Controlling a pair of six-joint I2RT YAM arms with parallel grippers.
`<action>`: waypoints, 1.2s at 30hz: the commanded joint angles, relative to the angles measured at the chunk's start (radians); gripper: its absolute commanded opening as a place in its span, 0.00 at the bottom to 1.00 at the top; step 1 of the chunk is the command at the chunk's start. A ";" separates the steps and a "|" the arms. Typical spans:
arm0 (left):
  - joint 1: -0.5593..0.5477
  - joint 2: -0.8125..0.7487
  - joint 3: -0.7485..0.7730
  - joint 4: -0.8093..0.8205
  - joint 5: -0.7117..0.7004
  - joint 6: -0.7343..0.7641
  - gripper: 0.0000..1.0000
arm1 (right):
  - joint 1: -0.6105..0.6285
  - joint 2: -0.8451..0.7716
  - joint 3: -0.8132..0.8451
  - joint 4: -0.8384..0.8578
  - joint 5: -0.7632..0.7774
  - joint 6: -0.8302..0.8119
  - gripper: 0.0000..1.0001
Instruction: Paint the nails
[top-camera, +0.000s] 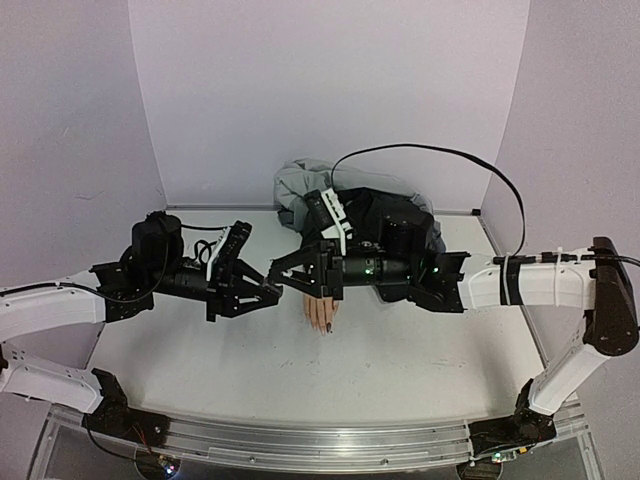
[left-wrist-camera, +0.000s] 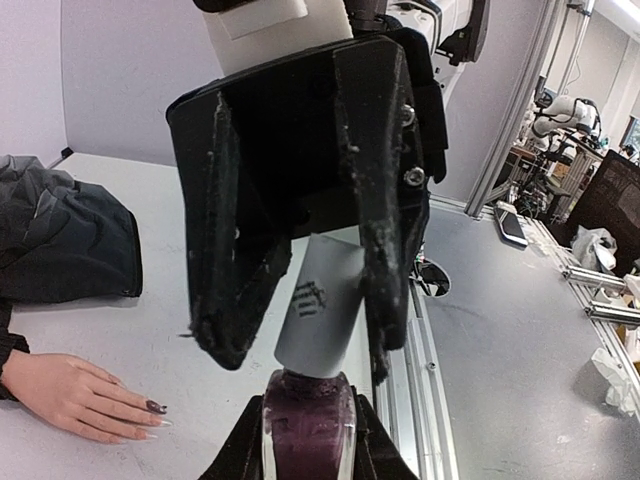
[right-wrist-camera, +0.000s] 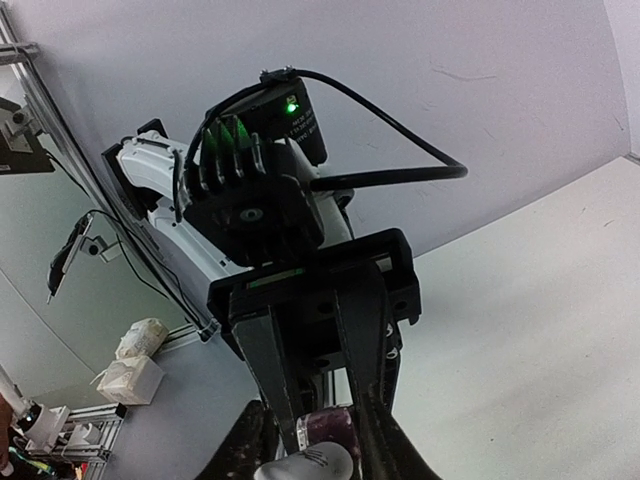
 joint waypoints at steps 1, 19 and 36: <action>0.001 -0.002 0.052 0.053 0.028 -0.008 0.00 | 0.001 0.005 0.037 0.088 -0.026 0.041 0.24; 0.001 -0.123 -0.004 0.065 -0.540 0.023 0.00 | 0.091 0.223 0.087 0.124 0.334 0.352 0.00; 0.001 -0.152 -0.026 0.061 -0.745 0.112 0.00 | 0.230 0.244 0.286 -0.063 0.722 0.436 0.38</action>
